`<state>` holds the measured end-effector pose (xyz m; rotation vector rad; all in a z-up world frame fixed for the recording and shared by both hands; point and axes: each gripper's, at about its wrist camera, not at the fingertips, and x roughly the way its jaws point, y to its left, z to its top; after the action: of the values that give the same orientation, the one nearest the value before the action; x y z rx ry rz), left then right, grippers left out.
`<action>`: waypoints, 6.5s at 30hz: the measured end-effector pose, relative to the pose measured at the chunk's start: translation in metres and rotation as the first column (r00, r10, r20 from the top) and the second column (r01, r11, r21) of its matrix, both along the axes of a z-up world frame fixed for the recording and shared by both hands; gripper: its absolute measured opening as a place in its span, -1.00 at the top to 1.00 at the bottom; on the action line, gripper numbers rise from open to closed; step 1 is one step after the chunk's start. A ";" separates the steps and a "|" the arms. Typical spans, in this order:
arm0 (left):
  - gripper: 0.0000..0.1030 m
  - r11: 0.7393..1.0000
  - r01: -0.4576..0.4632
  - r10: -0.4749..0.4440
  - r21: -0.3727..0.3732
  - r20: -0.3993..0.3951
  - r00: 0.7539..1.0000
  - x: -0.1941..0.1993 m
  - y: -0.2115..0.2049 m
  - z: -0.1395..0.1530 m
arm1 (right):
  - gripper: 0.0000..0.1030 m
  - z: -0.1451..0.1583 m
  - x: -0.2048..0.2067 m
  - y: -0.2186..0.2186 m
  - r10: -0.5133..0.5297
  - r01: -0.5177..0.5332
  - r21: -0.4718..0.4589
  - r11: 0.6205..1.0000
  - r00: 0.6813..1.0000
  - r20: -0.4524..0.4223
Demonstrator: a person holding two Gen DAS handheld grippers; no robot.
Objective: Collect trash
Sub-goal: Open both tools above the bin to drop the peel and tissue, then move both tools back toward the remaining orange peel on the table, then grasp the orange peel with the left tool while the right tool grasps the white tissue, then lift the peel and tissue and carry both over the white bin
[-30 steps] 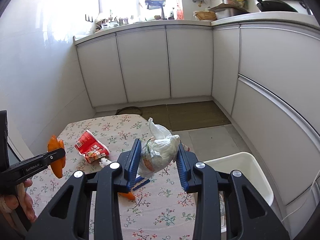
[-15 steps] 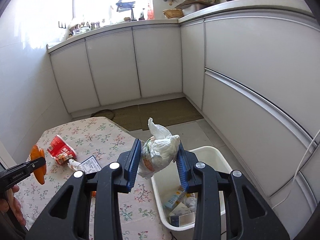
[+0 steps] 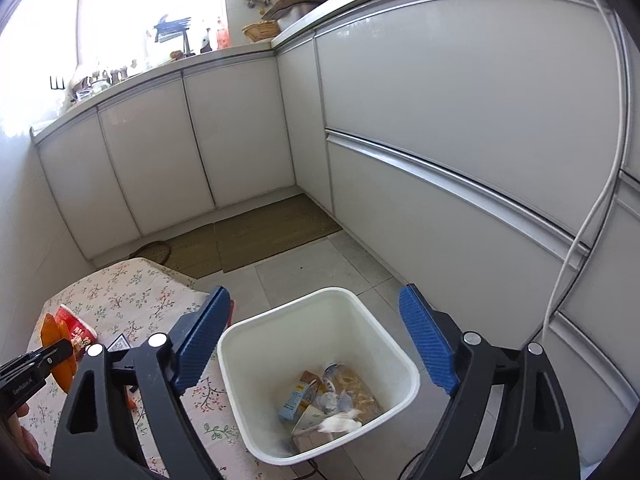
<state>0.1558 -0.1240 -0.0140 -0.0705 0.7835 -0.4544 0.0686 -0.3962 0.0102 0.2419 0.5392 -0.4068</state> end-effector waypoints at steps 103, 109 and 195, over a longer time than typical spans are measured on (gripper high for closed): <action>-0.72 0.932 -0.345 0.357 0.110 -0.450 0.818 0.089 0.113 -0.119 | -0.87 -0.058 0.121 0.165 0.240 -0.270 -0.080 0.959 0.931 -0.274; -0.69 0.927 -0.365 0.360 0.090 -0.493 0.792 0.085 0.102 -0.130 | -0.87 -0.060 0.121 0.157 0.223 -0.258 -0.089 0.962 0.933 -0.284; 0.45 0.884 -0.466 0.458 -0.016 -0.158 0.875 0.052 0.253 -0.002 | 0.34 -0.065 0.195 0.328 0.771 -0.751 0.196 0.631 0.577 -0.270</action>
<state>0.2079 0.1288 -0.0161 -0.3399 0.8707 -0.0108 0.2637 -0.0681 -0.0548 -0.0278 0.9352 0.4455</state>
